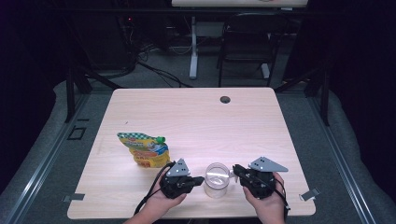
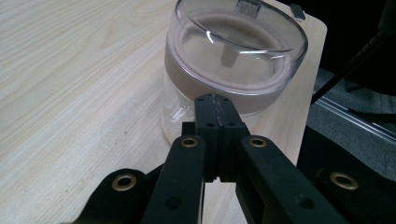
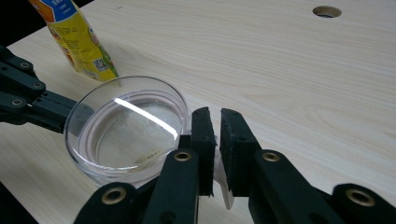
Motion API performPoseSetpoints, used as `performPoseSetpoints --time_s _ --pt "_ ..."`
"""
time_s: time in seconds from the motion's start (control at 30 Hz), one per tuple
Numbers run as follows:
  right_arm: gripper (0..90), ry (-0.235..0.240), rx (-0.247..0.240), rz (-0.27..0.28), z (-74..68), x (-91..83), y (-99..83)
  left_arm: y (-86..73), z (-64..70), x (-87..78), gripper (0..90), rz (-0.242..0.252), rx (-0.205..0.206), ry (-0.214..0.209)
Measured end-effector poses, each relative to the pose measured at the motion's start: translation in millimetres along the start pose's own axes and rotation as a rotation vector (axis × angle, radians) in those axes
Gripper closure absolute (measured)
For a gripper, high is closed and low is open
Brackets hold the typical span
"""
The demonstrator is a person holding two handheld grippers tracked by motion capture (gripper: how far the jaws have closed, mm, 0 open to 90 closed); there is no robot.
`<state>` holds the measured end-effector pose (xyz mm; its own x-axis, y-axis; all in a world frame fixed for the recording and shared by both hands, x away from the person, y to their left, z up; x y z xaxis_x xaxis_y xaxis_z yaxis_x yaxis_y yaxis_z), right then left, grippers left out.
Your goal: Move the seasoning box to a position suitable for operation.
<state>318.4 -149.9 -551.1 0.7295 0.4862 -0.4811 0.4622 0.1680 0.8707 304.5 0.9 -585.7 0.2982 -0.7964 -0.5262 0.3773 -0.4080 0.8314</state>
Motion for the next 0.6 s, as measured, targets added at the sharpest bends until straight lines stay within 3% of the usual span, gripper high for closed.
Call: performPoseSetpoints --time_s 0.6 --pt "85.2 0.020 0.021 0.005 0.8 -0.2 -1.0 5.7 -0.3 -2.7 90.0 0.021 -0.013 -0.013"
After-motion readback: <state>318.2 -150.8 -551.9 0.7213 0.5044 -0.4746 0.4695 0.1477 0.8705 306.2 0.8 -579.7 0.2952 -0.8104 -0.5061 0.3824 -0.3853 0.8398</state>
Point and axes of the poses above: each handheld gripper's, and its own axes: x roughly forward along the jaws, y roughly out of its top, z roughly to its right, the point moved 10 cm from there along x, roughly forward along the jaws, and after that the axes turned 4 degrees about z, right-handed, at the moved point
